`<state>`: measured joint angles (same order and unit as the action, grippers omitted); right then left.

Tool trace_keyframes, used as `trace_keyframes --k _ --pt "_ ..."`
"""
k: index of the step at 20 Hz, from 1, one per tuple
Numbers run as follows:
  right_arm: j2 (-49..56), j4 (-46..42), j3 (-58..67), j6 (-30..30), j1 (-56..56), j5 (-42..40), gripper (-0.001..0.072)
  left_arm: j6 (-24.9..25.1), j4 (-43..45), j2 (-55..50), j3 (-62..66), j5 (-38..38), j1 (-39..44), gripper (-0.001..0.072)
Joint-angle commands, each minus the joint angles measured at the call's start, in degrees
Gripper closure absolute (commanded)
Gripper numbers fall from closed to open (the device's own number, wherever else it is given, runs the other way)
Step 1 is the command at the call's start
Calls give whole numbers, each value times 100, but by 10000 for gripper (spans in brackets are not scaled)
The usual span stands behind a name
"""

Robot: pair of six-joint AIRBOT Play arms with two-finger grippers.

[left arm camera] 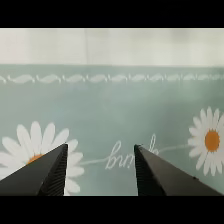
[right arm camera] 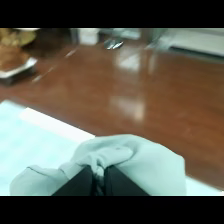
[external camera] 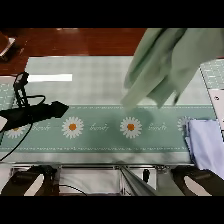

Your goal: Fold the shirts.

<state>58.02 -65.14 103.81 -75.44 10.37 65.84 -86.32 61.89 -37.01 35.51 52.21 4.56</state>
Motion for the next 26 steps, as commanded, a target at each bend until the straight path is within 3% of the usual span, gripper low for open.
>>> trace_keyframes --k 1,3,7,10,11,12,13,14,18,20,22,24,26 --pt "214 -133 -387 -105 1062 494 681 57 -24 31 9 -741 -61 200" --pt "560 -149 -949 -332 1596 389 681 57 -22 26 9 -890 -61 200" --pt "1506 205 -2131 -601 2612 -778 681 57 -24 26 7 -719 -59 200" --pt "2365 378 -2251 -804 3084 -1235 680 57 -22 24 7 -483 -59 200" --pt "2559 378 -2251 -986 3117 -1357 622 57 -24 24 7 -404 -59 200" --pt "2647 363 -2249 -1147 3084 -1401 361 57 -22 24 7 -330 -59 200" --pt "2632 356 -2240 -1158 2981 -1368 299 57 -22 24 4 -289 -59 200" --pt "2553 356 -2179 -1143 2806 -1220 298 57 -22 24 4 -229 -59 200" --pt "1523 57 -2009 -1141 1117 -354 299 55 -24 24 4 409 -59 200" --pt "870 -831 -2159 -1325 -28 236 299 52 -17 24 4 817 -61 200" --pt "114 -1707 -2924 -1574 -1366 461 305 -407 -210 -11 -140 973 -57 200" --pt "-527 -1663 -4103 -1611 -2667 380 305 -286 -1626 -225 -660 870 -55 200" --pt "-992 -1154 -5348 -1399 -3593 177 306 697 -3060 -763 -1147 516 -48 200"
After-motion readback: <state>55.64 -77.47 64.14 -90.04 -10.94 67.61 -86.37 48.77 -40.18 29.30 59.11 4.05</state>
